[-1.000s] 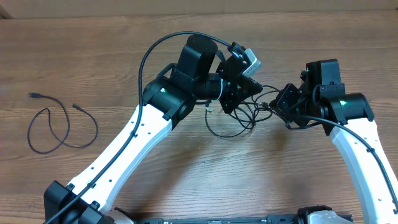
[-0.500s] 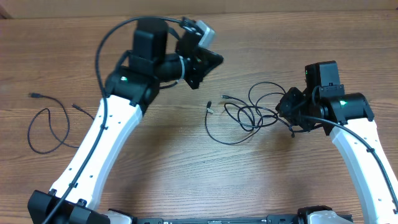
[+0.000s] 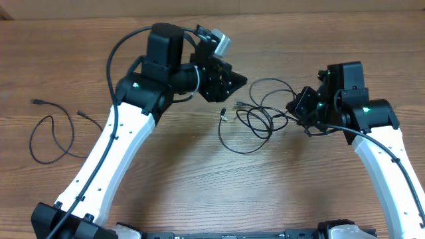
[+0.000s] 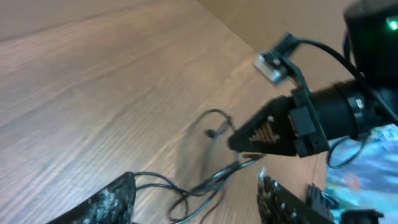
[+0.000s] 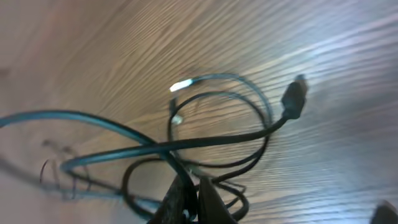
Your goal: Untangle cables
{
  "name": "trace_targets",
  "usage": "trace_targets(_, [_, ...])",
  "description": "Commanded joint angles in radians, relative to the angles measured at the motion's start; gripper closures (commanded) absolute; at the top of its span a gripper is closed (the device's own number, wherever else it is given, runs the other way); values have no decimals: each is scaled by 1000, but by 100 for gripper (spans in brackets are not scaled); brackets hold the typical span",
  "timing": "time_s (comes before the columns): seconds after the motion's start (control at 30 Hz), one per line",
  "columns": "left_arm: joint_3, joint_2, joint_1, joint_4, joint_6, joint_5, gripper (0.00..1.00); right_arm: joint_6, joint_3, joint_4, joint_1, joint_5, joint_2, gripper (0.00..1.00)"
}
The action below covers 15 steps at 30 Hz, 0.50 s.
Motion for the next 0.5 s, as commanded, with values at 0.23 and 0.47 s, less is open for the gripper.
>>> trace_targets(0.23, [22,57,-50,-10,22,-29,36,-150,19,27,1,-188,-2,96])
trace_targets(0.47, [22,154,-51,-3,58,-38,36,-161,19,27,1,-206,-2,96])
